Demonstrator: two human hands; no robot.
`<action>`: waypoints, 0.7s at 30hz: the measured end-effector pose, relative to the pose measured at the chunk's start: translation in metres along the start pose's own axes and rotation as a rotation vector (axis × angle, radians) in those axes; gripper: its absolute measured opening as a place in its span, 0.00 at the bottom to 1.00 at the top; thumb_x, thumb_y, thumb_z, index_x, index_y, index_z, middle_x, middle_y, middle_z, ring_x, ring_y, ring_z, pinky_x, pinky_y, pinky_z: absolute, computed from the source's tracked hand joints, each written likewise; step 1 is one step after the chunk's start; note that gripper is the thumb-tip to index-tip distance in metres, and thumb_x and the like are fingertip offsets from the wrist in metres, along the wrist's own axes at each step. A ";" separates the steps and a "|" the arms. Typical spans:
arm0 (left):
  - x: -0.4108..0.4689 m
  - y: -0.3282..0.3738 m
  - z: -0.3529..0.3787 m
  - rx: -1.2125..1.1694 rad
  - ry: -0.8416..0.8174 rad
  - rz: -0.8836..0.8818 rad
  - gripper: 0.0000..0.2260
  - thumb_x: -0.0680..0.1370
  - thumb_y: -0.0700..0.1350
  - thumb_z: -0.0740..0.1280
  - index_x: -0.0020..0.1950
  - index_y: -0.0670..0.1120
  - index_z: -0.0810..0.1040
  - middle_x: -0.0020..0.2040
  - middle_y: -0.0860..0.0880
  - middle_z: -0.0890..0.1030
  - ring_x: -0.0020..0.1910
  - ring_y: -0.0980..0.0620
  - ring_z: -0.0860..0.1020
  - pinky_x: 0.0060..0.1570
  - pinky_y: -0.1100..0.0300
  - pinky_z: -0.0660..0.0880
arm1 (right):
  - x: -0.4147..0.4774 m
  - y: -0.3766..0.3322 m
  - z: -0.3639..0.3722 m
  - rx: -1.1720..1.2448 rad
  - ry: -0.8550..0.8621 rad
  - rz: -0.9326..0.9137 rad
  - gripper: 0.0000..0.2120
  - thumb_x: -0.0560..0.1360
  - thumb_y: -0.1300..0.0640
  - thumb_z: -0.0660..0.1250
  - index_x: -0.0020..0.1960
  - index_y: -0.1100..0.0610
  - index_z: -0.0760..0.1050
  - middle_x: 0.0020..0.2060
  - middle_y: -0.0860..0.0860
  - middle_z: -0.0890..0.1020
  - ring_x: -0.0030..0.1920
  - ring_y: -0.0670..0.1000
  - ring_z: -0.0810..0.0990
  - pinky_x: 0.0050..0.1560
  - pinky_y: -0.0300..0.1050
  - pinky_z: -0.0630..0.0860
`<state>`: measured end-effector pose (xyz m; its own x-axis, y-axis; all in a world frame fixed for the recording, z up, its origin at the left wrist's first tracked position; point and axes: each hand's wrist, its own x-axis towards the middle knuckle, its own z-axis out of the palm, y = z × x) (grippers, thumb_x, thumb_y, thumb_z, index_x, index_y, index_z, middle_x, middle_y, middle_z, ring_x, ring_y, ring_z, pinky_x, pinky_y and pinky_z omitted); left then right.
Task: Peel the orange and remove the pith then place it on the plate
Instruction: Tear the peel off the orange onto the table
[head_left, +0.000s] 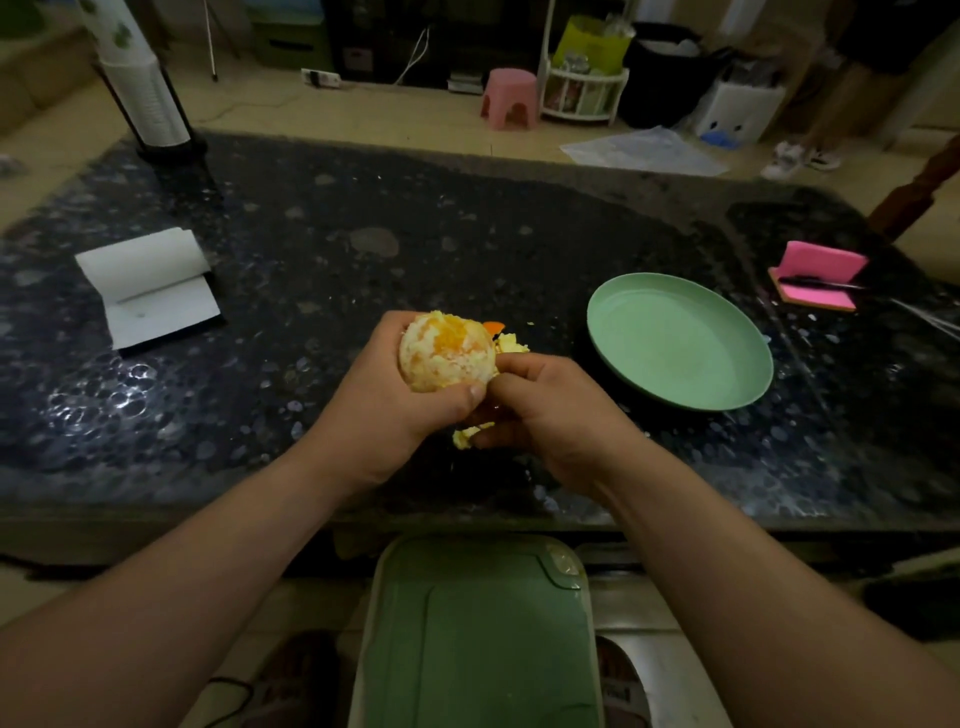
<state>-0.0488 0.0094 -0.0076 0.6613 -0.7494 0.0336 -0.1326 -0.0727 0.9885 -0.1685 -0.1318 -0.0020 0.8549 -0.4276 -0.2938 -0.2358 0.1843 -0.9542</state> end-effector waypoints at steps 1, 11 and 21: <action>-0.001 0.000 0.001 0.012 -0.002 0.002 0.28 0.70 0.47 0.83 0.64 0.57 0.74 0.58 0.52 0.82 0.56 0.54 0.84 0.52 0.57 0.84 | 0.000 0.001 0.000 -0.014 0.008 -0.004 0.11 0.83 0.65 0.65 0.60 0.62 0.84 0.52 0.60 0.88 0.50 0.59 0.87 0.47 0.50 0.85; 0.000 0.006 -0.001 -0.039 -0.035 0.001 0.25 0.74 0.39 0.80 0.63 0.57 0.74 0.58 0.52 0.81 0.51 0.61 0.83 0.46 0.64 0.81 | -0.001 -0.005 -0.006 -0.022 -0.034 -0.022 0.11 0.84 0.66 0.65 0.62 0.63 0.83 0.53 0.63 0.87 0.49 0.56 0.87 0.44 0.45 0.84; 0.003 0.005 0.000 -0.108 -0.073 -0.030 0.27 0.67 0.47 0.79 0.63 0.56 0.75 0.57 0.52 0.82 0.51 0.58 0.84 0.49 0.59 0.83 | -0.004 -0.010 -0.009 -0.197 0.009 -0.068 0.10 0.84 0.64 0.64 0.55 0.60 0.85 0.41 0.55 0.87 0.39 0.49 0.84 0.37 0.41 0.81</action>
<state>-0.0480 0.0069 -0.0026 0.6077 -0.7942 -0.0029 -0.0312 -0.0275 0.9991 -0.1740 -0.1392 0.0081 0.8681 -0.4411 -0.2277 -0.2641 -0.0219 -0.9643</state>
